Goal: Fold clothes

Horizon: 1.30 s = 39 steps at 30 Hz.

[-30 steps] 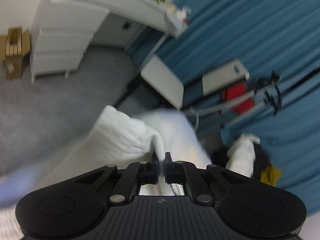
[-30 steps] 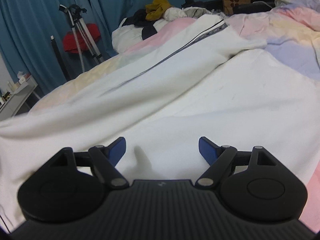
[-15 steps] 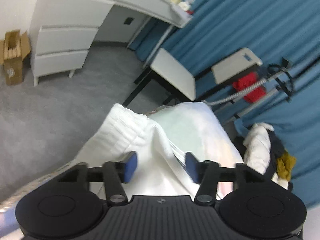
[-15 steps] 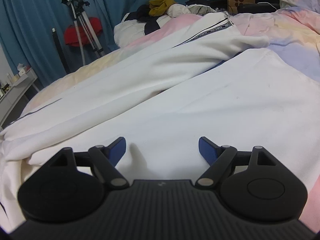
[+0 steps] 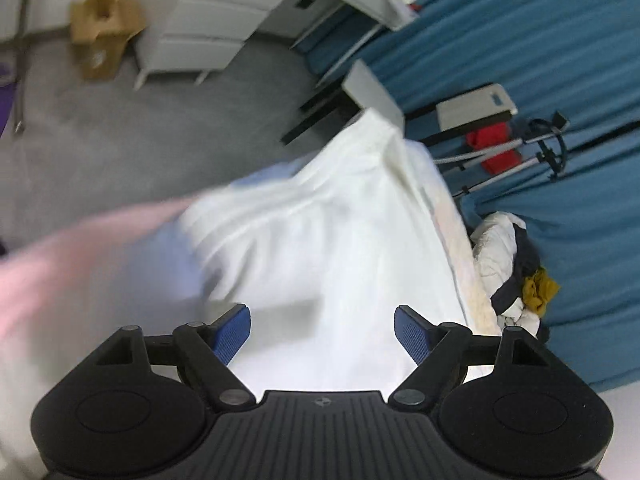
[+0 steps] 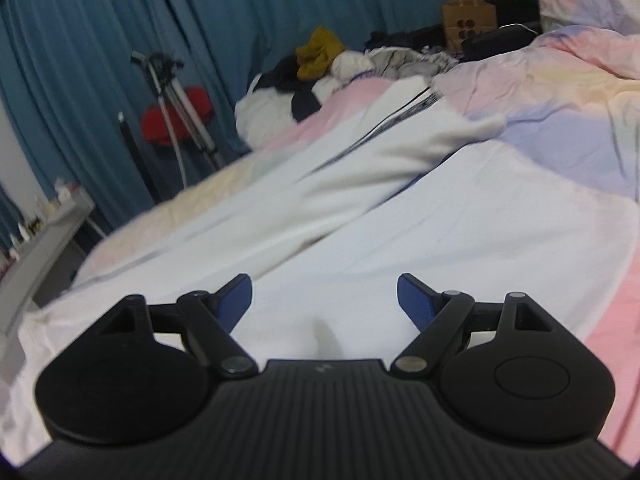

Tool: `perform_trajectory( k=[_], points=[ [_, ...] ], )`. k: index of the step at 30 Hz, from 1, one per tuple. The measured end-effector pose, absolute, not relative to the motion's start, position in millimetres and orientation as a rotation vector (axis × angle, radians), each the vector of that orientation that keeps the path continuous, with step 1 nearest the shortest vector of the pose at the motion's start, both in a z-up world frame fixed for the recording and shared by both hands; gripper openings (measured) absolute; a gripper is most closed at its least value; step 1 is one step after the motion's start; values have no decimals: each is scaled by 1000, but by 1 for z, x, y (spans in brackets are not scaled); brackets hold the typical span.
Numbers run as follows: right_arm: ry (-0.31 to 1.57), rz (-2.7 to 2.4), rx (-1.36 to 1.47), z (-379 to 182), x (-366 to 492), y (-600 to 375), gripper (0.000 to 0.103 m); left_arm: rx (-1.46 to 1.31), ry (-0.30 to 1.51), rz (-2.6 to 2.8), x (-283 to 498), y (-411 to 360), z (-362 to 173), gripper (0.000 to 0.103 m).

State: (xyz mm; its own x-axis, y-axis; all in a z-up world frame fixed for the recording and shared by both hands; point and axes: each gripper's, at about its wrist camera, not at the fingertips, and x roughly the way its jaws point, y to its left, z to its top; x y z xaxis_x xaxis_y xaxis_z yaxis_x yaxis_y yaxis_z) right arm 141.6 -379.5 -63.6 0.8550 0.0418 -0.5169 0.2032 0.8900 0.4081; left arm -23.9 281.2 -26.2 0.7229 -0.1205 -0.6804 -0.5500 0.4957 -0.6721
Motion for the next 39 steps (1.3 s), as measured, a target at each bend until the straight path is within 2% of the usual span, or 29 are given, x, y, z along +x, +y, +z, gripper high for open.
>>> perform_trajectory(
  k=[7, 12, 18, 32, 35, 39],
  points=[
    [491, -162, 572, -46, 113, -435, 81, -1184, 761, 263, -57, 289, -72, 81],
    [551, -311, 506, -54, 102, -469, 81, -1225, 768, 141, -55, 289, -83, 81],
    [586, -315, 770, -79, 100, -508, 81, -1212, 800, 78, -51, 277, -86, 81],
    [500, -439, 1192, -124, 53, -583, 83, -1222, 798, 128, -45, 271, -86, 80],
    [499, -433, 1258, -140, 50, -594, 79, -1217, 799, 130, -43, 270, -85, 80],
    [479, -381, 1315, -152, 57, -599, 68, -1244, 787, 125, -42, 272, -87, 80]
  ],
)
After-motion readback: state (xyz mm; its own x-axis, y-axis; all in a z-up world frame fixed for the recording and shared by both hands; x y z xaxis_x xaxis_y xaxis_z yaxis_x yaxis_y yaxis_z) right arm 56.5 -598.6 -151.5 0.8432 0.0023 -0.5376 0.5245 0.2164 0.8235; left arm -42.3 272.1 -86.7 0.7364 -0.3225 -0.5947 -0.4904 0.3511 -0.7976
